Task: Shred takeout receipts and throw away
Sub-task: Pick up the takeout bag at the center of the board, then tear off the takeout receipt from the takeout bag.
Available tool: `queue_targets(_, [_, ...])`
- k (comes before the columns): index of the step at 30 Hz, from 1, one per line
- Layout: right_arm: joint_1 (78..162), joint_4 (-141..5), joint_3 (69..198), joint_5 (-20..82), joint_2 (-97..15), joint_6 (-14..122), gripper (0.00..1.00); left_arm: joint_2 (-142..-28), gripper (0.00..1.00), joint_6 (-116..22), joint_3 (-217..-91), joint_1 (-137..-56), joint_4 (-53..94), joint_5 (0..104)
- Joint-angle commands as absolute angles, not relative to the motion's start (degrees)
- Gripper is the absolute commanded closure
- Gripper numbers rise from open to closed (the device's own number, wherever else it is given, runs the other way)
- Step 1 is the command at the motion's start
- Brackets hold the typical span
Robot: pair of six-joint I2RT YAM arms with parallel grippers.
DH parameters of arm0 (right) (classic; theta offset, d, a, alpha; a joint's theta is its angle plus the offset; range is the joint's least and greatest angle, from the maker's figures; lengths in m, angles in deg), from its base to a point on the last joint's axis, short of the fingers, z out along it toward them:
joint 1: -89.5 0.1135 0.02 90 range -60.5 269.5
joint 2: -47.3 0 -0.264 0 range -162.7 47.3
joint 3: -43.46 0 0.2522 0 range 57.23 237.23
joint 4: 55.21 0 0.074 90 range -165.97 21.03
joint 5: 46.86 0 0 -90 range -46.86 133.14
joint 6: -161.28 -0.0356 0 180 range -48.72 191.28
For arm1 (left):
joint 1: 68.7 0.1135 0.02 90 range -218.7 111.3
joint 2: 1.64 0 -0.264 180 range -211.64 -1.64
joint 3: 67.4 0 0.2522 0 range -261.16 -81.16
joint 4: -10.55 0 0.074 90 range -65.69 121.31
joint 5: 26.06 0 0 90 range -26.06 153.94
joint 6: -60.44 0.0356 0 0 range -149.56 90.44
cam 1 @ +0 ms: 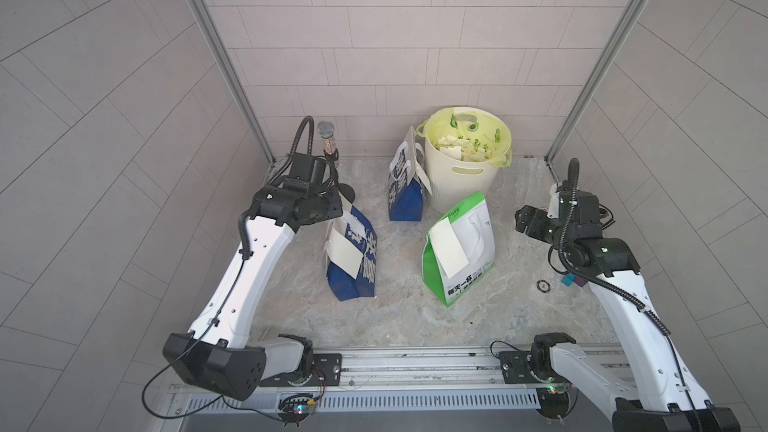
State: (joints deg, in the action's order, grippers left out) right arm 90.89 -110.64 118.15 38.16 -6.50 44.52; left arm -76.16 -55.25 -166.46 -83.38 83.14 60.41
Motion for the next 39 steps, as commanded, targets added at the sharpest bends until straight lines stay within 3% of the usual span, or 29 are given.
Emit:
queue_targets(1, [91.65, -113.08, 120.88, 36.00, -7.24, 45.44, 0.12, -76.51, 0.66, -54.12, -168.00, -84.64, 85.59, 61.73])
queue_targets(7, [94.98, -113.45, 125.07, 34.13, -8.96, 44.65, 0.22, -77.77, 0.91, -51.44, -168.85, -85.02, 86.56, 61.29])
queue_targets(10, [98.41, -113.19, 128.36, 31.96, -10.19, 45.89, 0.23, -77.94, 0.97, -50.38, -169.29, -85.05, 86.51, 60.26])
queue_targets(17, [112.33, -107.06, 135.47, 14.35, -16.46, 52.49, 0.26, -74.20, 1.00, -45.67, -167.26, -85.23, 79.80, 53.30])
queue_targets(23, [126.09, -104.60, 142.71, 8.54, -24.84, 53.87, 0.30, -72.00, 1.00, -45.34, -165.15, -85.24, 76.90, 48.97])
queue_targets(29, [133.66, -97.73, 139.49, 6.31, -28.15, 61.42, 0.28, -69.68, 1.00, -46.61, -164.32, -85.23, 77.05, 49.16])
queue_targets(33, [134.33, -92.40, 136.22, 2.86, -28.58, 65.64, 0.24, -64.54, 1.00, -45.31, -160.07, -85.40, 72.53, 48.85])
queue_targets(39, [136.97, -87.13, 134.14, 3.25, -32.71, 68.46, 0.26, -57.68, 1.00, -43.97, -152.44, -85.49, 62.38, 46.33])
